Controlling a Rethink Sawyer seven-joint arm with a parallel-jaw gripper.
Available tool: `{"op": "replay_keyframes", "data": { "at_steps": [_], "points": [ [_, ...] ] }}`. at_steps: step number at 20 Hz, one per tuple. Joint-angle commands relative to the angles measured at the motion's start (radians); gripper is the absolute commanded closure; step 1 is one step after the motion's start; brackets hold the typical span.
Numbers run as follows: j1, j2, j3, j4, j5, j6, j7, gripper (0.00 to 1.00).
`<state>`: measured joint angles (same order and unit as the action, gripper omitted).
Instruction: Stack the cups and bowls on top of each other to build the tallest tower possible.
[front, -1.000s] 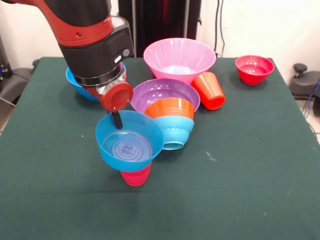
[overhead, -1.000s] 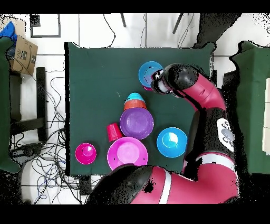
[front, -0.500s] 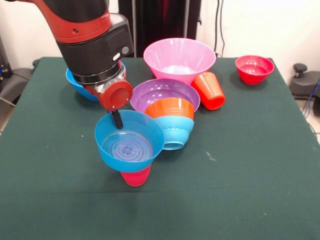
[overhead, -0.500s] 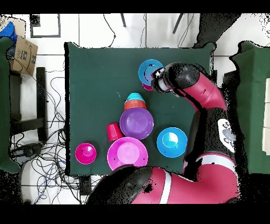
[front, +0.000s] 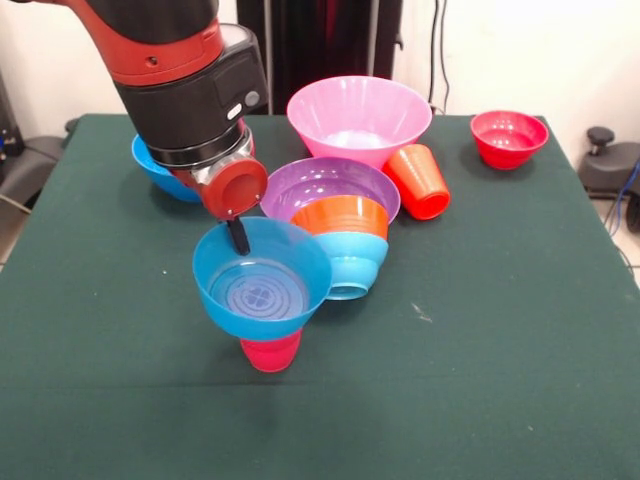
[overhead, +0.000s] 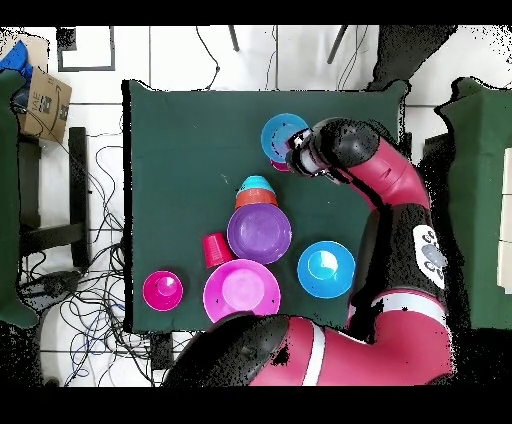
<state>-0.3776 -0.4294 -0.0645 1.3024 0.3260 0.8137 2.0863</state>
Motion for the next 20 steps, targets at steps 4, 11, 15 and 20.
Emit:
{"op": "replay_keyframes", "data": {
  "at_steps": [4, 11, 15, 20],
  "points": [
    [0.015, -0.009, 0.069, 0.032, 0.021, 0.124, 0.134, 1.0],
    [0.017, -0.012, 0.074, 0.057, 0.024, 0.101, 0.125, 1.0],
    [0.012, -0.009, 0.079, 0.064, 0.026, 0.092, 0.119, 1.0],
    [0.011, -0.013, 0.085, 0.087, 0.032, 0.075, 0.116, 1.0]
  ]
}}
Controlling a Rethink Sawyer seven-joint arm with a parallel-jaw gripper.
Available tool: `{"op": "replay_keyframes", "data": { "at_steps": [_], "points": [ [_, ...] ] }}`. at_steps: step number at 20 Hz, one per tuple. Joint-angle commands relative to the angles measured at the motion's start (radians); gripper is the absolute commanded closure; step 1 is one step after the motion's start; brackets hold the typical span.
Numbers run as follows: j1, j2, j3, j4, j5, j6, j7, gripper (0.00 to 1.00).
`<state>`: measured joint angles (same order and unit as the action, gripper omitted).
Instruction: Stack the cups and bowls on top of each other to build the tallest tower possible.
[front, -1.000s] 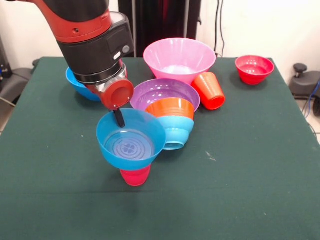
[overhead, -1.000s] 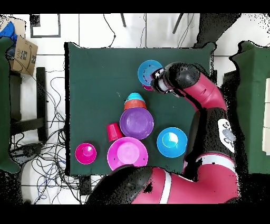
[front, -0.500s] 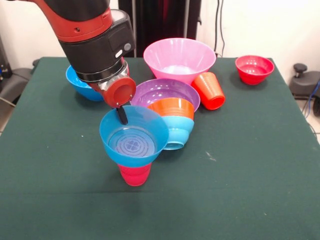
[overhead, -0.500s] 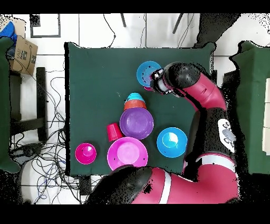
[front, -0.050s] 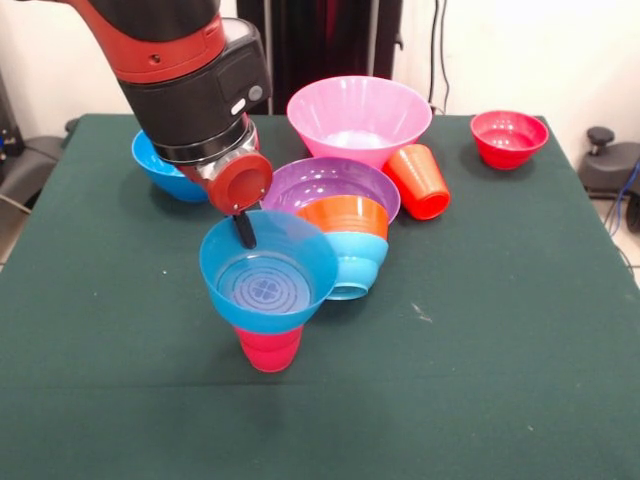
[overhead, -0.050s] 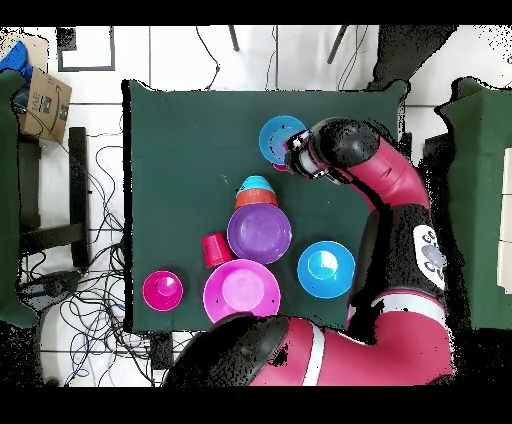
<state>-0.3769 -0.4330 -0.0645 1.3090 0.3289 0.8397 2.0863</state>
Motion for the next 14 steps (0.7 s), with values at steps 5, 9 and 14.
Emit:
{"op": "replay_keyframes", "data": {
  "at_steps": [5, 9, 14],
  "points": [
    [0.01, -0.011, 0.09, 0.093, 0.036, 0.045, 0.114, 1.0],
    [0.015, -0.019, 0.09, 0.1, 0.044, 0.051, 0.122, 1.0],
    [0.017, -0.014, 0.089, 0.102, 0.046, 0.035, 0.114, 1.0]
  ]
}}
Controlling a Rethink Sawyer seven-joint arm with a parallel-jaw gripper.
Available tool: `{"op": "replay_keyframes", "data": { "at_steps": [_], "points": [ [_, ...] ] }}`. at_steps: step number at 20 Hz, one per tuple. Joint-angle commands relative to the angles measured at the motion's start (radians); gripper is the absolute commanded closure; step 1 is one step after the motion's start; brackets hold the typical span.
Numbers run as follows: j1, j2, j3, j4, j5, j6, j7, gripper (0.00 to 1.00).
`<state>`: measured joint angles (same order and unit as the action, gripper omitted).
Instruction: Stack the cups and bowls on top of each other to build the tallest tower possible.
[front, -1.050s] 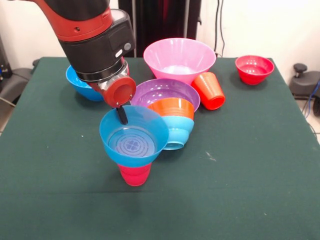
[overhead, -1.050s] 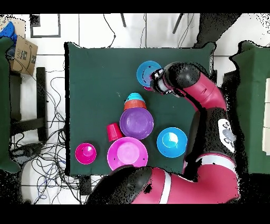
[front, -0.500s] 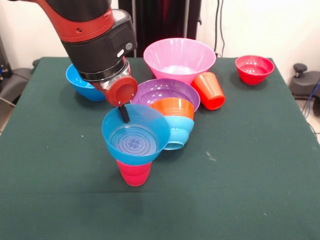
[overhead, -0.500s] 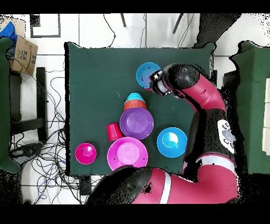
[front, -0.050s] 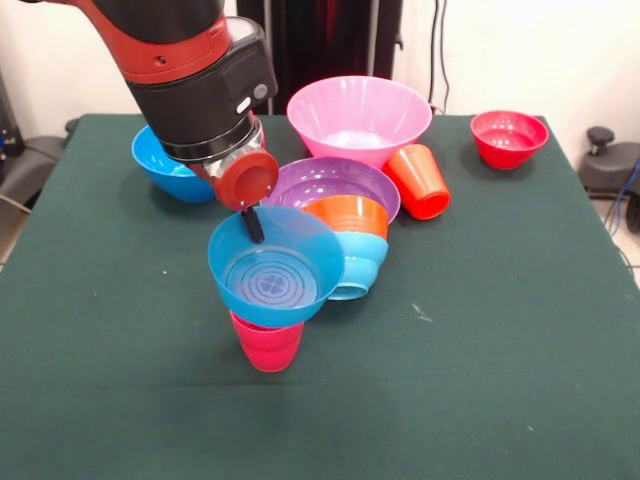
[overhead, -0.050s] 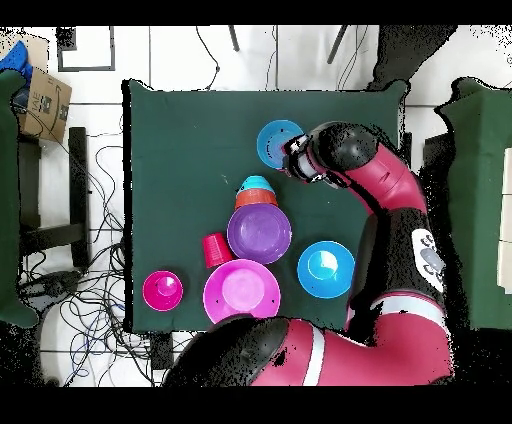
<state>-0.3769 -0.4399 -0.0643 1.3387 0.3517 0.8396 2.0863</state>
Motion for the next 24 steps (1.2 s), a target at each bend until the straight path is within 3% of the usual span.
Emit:
{"op": "replay_keyframes", "data": {
  "at_steps": [1, 24],
  "points": [
    [0.017, -0.006, 0.089, 0.078, 0.023, 0.026, 0.111, 1.0],
    [0.018, 0.024, 0.081, 0.092, 0.012, -0.043, 0.109, 1.0]
  ]
}}
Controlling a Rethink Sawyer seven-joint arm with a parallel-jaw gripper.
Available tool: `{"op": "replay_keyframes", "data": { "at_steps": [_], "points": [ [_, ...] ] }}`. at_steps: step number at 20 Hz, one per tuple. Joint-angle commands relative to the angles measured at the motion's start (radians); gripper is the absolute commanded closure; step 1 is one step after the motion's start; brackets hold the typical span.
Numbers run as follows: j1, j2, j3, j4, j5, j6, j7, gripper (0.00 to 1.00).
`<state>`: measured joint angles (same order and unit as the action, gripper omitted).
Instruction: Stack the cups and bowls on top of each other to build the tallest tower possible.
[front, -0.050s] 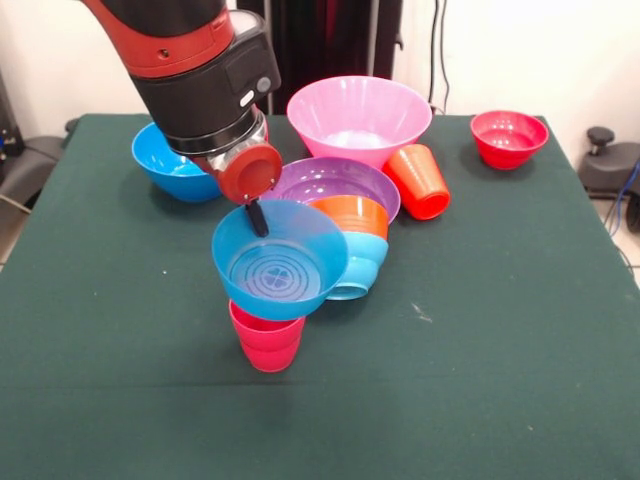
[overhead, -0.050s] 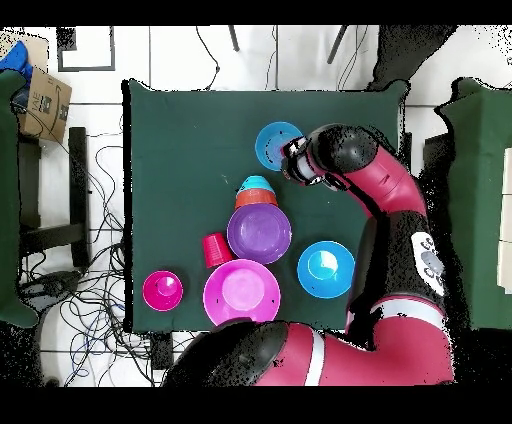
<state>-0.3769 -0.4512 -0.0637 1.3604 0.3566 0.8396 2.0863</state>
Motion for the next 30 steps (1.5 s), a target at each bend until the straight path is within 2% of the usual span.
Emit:
{"op": "replay_keyframes", "data": {
  "at_steps": [1, 5, 18, 26, 30],
  "points": [
    [0.02, 0.036, 0.077, 0.07, 0.004, -0.044, 0.11, 1.0],
    [0.032, 0.036, 0.062, 0.061, -0.013, -0.044, 0.11, 1.0],
    [0.021, 0.05, 0.07, 0.04, 0.003, -0.023, 0.116, 1.0],
    [0.026, 0.048, 0.043, 0.025, -0.032, -0.037, 0.101, 1.0],
    [0.027, 0.04, 0.043, 0.038, -0.026, -0.035, 0.107, 1.0]
  ]
}}
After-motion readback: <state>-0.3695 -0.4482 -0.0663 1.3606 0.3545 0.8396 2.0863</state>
